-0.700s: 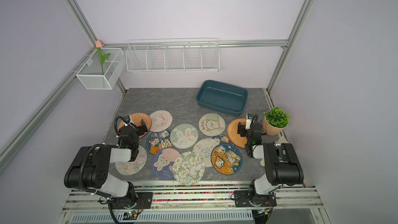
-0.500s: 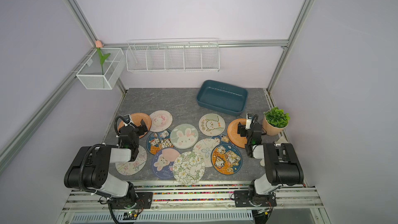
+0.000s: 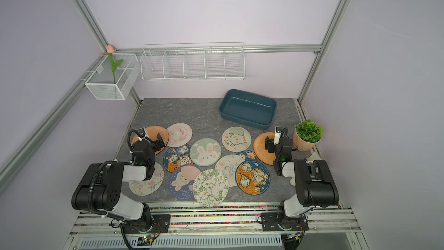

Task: Put the coasters into the storage box
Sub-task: Move the storage box to the center of the board.

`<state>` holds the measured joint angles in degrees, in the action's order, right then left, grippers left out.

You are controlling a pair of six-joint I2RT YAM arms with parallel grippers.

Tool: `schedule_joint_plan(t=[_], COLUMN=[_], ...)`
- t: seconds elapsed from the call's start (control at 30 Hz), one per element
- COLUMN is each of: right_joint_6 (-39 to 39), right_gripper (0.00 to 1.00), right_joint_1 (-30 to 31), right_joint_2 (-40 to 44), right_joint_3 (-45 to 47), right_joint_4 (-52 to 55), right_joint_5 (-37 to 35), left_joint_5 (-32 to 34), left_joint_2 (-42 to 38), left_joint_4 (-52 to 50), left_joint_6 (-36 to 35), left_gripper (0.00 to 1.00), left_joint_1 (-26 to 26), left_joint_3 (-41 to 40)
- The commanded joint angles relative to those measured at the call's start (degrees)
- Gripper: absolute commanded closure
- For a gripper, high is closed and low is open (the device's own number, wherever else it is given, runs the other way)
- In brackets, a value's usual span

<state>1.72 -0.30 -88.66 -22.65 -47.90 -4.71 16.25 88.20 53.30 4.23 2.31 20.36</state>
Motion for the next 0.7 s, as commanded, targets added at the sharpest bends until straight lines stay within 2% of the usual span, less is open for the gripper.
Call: schedule_joint_plan(t=[0.0,0.5,0.53,0.67], right_joint_6=[-0.18,-0.09,0.00,-1.92], right_gripper=[0.12,0.12,0.12,0.12], right_joint_1=[-0.10,-0.01,-0.04,0.15], right_joint_2=[0.83,1.22,2.18,6.27], right_joint_3=[0.68,0.35,-0.76,-12.63], right_joint_4=[-2.20,-1.72,1.29,26.57], right_joint_5=[-0.42,-0.39,-0.17,-1.33], left_joint_5=[0.43,0.05,-0.44,-2.26], left_joint_2=[0.48,0.06,-0.81,-6.08], left_joint_4=[0.49,0.71,-0.17,-9.45], left_joint_6=[-0.51,-0.69,-0.80,-1.62], left_gripper=[0.01,0.01,0.01,0.01], left_joint_1=[0.16,0.16,0.16,0.16], left_joint_3=[0.95,0.76,0.87,3.77])
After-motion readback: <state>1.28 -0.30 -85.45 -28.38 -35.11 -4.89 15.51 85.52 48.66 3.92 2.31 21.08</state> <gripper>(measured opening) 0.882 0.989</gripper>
